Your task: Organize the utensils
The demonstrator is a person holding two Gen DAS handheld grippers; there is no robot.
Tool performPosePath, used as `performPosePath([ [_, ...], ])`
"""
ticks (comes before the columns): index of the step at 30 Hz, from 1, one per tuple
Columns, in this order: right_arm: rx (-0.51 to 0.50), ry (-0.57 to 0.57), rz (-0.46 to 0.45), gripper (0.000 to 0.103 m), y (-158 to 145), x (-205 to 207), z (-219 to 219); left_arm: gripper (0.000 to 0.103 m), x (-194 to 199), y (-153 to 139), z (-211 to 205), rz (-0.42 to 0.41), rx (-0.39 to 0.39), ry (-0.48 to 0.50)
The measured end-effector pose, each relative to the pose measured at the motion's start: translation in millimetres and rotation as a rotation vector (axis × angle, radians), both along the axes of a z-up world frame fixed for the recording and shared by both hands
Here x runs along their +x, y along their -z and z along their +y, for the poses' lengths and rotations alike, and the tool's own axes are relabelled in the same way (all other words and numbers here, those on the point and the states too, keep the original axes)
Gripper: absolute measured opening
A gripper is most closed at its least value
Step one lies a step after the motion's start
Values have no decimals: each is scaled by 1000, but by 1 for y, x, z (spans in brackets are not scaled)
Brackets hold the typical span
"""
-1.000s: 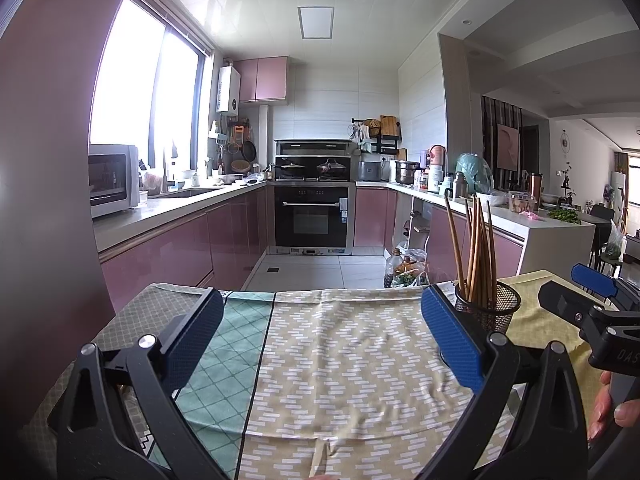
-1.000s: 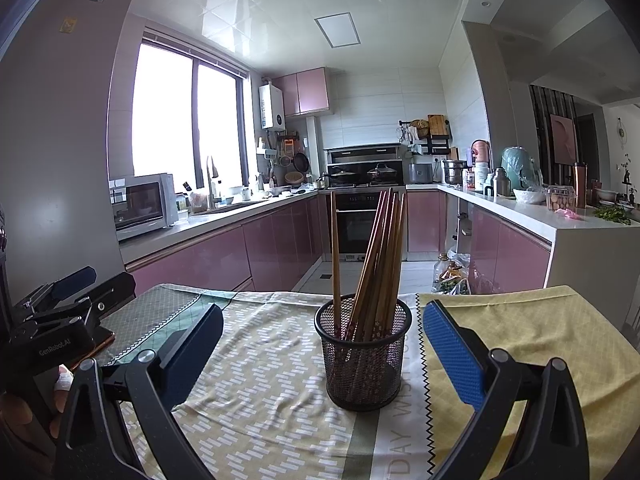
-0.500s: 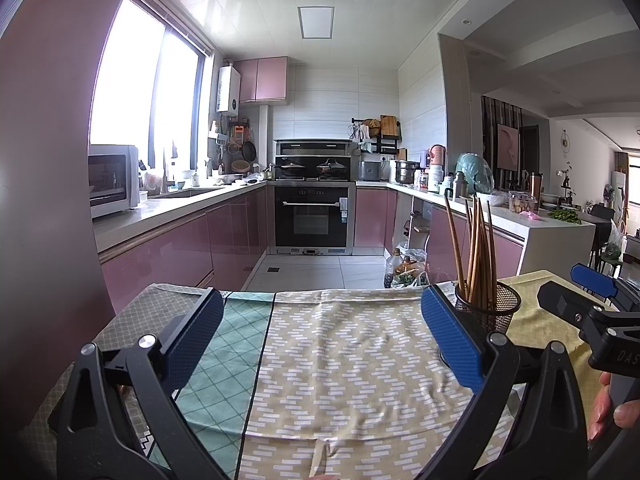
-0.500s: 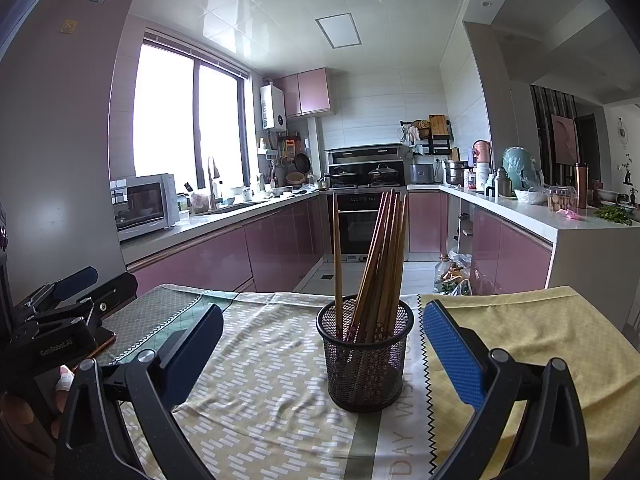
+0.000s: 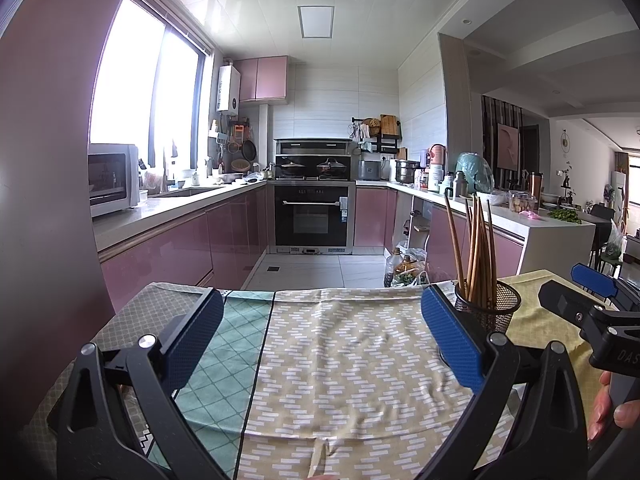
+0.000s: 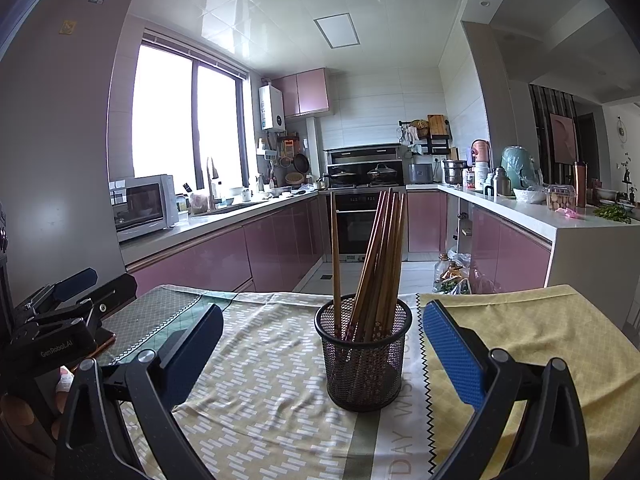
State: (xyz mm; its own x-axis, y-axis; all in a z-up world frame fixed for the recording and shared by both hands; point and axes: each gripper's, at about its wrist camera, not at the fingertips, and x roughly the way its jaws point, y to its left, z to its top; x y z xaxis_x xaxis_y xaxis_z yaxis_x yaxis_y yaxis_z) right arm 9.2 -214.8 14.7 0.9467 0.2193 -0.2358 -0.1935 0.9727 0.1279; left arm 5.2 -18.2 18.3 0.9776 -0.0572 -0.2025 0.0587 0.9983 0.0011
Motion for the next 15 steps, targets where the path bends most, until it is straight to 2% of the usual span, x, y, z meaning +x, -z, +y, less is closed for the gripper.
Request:
performPosePath([
  [15, 3, 5, -2, 97, 0, -2, -1, 97, 0, 1, 0, 2, -1, 0],
])
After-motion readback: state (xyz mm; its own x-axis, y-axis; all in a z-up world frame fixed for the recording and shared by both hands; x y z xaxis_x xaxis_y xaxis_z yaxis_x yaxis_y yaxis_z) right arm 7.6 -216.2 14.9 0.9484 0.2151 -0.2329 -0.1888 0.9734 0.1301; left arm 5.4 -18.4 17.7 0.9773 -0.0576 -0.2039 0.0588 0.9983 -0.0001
